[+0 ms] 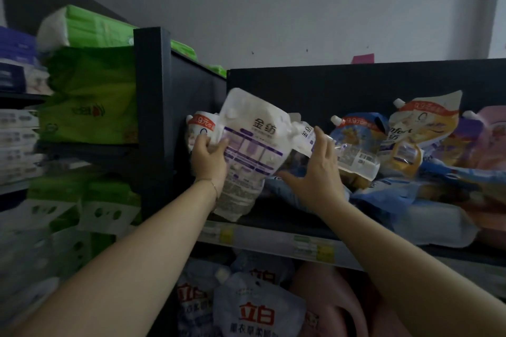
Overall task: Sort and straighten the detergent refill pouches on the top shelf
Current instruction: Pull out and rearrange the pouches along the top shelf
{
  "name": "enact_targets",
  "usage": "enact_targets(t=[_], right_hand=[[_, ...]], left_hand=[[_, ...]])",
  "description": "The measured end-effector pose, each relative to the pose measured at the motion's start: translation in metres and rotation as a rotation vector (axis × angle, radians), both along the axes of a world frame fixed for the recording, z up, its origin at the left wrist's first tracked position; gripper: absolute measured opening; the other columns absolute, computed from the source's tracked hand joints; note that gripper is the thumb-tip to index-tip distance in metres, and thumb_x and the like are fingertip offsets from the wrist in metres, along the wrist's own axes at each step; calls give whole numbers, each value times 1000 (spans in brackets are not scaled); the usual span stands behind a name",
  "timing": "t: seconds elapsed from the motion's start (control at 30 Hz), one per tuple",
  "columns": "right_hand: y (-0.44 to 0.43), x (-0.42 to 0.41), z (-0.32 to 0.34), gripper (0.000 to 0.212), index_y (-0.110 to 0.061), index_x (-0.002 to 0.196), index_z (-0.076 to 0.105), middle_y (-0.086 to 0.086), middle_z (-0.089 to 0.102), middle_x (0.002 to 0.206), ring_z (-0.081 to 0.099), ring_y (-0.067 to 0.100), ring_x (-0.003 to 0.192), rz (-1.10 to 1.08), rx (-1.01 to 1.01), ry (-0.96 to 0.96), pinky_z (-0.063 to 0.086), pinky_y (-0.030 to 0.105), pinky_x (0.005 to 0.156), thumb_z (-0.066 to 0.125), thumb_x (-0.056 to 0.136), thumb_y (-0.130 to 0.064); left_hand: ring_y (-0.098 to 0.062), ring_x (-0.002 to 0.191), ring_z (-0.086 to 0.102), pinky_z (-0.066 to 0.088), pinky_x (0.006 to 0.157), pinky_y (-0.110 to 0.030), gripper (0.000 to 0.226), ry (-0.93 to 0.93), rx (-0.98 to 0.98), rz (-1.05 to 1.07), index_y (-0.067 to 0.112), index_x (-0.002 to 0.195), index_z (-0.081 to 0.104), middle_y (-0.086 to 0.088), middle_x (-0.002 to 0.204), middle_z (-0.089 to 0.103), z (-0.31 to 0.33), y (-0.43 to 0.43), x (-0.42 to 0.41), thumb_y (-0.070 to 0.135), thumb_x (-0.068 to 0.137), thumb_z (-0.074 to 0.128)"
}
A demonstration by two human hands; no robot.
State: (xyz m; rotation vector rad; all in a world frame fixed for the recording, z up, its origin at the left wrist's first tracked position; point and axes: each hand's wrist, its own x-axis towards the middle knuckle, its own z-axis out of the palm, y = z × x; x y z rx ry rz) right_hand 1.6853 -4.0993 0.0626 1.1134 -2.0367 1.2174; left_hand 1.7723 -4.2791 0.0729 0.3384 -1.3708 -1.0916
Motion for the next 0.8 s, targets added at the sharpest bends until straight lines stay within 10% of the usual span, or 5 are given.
enact_targets(t=[0.2,0.5,0.6,0.8], right_hand=[[-36,27,-23,53,-17,122,47,3,62,117,59,23,103,22,345,-140,50,33,75,66,84,-48],[-105,49,-47,58,-17,125,30,5,59,117,61,26,102,89,283,-306,51,37,76,65,86,-41],[-114,48,-46,34,-17,119,37,8,60,114,61,25,97,139,315,-189,53,38,76,57,92,-25],[-92,20,-25,25,-18,116,53,5,55,119,55,26,106,-12,560,186,47,38,87,53,93,-27]], left_hand=[[-21,95,56,42,78,-32,31,-125,223,38,5,118,43,-8,108,54,-11,-31,7,32,102,41],[-22,141,28,28,115,-42,69,-372,-395,199,20,151,13,-8,154,23,-55,-42,16,15,94,53],[-27,145,16,23,114,-42,69,-548,-714,436,20,148,19,-11,158,12,-69,-37,22,13,90,57],[-26,113,47,44,93,-42,36,-553,-815,413,12,116,55,-10,124,49,-68,-24,22,18,80,54]])
